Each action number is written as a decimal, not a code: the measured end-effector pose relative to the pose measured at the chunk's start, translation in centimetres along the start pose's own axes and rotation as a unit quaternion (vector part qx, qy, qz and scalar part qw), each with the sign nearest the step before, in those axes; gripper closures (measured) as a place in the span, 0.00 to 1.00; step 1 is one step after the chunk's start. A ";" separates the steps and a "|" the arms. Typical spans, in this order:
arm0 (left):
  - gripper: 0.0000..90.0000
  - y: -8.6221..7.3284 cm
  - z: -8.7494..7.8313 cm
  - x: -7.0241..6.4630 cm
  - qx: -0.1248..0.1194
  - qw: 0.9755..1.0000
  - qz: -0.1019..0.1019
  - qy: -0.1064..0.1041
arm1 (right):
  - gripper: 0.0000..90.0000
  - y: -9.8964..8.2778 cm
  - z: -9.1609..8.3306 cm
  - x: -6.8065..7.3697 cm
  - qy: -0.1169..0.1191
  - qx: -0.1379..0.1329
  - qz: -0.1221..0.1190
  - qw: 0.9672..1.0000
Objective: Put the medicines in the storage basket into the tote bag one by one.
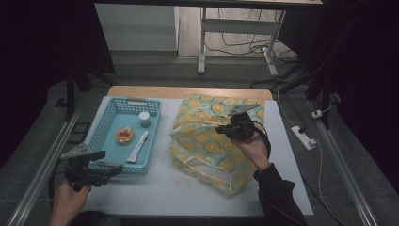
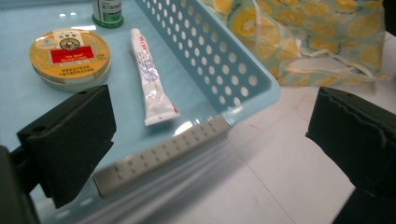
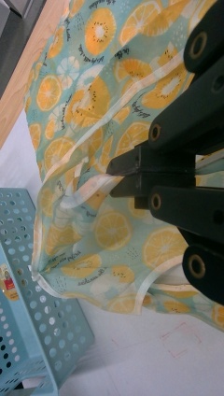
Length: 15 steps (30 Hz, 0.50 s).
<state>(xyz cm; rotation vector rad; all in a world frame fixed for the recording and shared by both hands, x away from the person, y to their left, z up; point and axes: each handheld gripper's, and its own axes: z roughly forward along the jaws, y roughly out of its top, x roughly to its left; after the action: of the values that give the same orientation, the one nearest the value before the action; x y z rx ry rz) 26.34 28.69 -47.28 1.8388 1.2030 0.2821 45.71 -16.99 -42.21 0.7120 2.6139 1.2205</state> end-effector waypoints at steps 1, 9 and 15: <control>0.01 0.1 0.1 0.1 0.001 1.000 0.000 0.001 | 1.00 0.0 0.0 0.0 0.000 -0.001 0.000 1.000; 0.00 1.7 1.1 1.1 0.011 1.000 -0.005 0.010 | 1.00 0.1 -0.2 0.1 -0.001 -0.008 -0.003 1.000; 0.00 3.0 2.2 1.6 0.026 1.000 -0.001 0.018 | 1.00 0.1 -0.2 0.1 -0.001 -0.008 -0.003 1.000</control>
<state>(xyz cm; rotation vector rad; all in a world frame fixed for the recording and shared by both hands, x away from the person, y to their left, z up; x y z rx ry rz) 30.35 28.44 -46.69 1.8849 1.2466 0.2862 45.62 -17.04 -41.98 0.7008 2.5996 1.2356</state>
